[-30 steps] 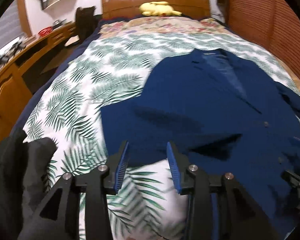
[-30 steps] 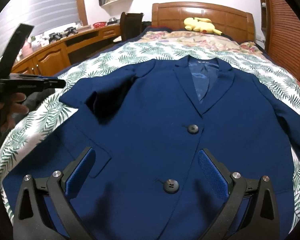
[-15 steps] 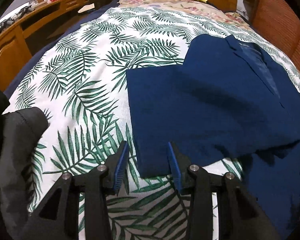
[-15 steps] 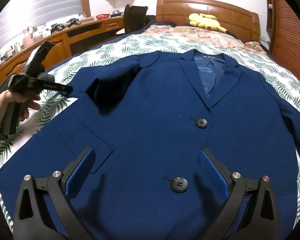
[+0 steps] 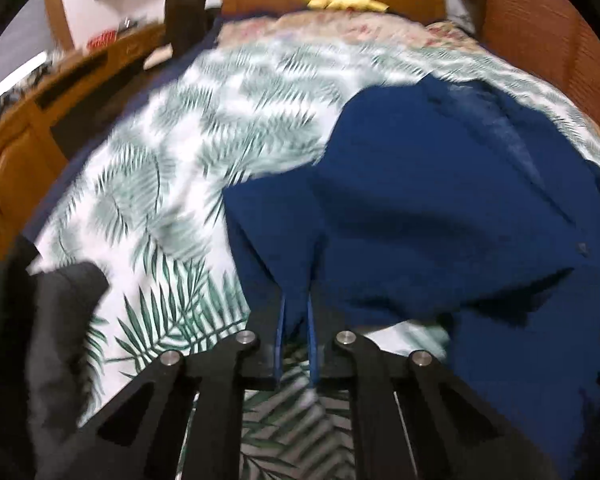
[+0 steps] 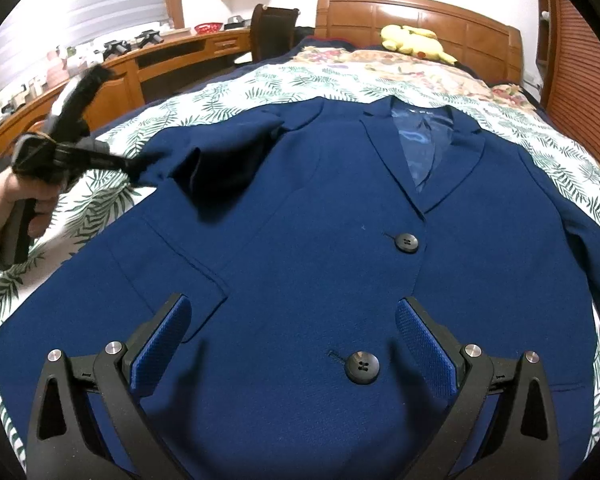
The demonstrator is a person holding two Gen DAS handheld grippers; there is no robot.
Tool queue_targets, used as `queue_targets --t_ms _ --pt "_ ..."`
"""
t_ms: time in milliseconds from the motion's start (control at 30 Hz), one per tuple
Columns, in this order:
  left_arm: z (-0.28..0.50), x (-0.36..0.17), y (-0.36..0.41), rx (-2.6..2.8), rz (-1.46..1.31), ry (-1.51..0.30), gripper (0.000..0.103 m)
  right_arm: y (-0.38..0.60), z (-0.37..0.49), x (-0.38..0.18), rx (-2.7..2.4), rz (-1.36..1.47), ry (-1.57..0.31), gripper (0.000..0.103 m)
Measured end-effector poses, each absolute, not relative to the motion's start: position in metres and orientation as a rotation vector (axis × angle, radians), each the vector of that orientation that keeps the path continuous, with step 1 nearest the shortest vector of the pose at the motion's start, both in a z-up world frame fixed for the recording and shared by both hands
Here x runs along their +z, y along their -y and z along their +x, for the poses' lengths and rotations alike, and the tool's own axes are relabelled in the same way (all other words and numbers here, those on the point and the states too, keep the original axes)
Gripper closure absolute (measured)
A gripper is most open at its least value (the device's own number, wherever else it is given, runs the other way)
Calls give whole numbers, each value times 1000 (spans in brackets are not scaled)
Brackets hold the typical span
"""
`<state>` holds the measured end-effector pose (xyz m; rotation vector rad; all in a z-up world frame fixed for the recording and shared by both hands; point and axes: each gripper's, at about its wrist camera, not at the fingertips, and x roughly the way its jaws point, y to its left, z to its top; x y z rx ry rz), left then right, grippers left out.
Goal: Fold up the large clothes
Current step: 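Fold the held sleeve and side panel across the jacket body with the left gripper, then open the left gripper to release the folded sleeve and withdraw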
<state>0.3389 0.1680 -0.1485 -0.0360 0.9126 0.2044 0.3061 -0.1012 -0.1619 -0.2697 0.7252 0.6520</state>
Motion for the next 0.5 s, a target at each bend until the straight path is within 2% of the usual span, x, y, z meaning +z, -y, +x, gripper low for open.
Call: queue_targets --t_ms 233,500 --pt "331 -79 -111 110 5 -788 98 106 287 -150 646 -306 -692 0" --pt "324 -26 -45 2 18 -672 98 173 269 -128 548 -264 -633 4"
